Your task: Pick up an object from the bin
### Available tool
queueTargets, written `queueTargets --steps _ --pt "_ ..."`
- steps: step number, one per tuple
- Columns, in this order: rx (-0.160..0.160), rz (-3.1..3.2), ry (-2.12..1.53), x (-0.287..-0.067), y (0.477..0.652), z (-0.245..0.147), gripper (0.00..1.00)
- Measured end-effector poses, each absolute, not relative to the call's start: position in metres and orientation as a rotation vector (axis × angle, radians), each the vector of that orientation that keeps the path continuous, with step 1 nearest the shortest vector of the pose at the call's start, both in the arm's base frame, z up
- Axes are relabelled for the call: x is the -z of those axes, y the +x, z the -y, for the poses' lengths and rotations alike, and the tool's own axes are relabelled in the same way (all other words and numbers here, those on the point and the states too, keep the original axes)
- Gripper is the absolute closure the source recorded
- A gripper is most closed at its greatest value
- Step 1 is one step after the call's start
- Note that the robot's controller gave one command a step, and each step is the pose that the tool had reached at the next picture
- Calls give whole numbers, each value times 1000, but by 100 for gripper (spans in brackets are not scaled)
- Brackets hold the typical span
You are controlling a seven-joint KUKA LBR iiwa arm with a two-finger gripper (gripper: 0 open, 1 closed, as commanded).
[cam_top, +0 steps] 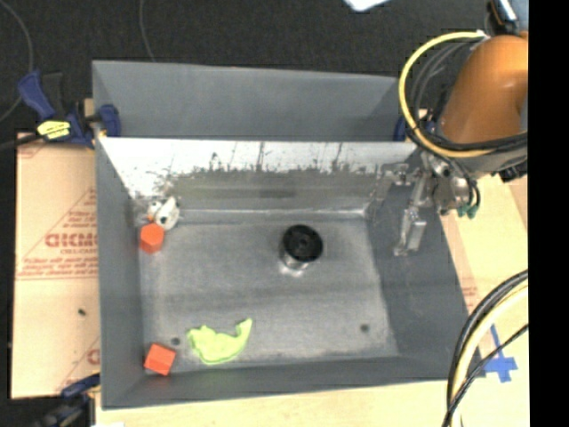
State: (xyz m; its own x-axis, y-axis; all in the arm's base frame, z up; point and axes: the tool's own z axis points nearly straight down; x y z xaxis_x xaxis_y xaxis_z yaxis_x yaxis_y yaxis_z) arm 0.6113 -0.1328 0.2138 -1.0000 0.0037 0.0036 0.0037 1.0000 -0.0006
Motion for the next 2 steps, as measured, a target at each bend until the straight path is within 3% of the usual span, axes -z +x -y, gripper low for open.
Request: queueTargets --steps 1,2 --pt "-3 3146 0 -219 613 132 0" --pt "-1 3135 -252 -149 623 90 0"
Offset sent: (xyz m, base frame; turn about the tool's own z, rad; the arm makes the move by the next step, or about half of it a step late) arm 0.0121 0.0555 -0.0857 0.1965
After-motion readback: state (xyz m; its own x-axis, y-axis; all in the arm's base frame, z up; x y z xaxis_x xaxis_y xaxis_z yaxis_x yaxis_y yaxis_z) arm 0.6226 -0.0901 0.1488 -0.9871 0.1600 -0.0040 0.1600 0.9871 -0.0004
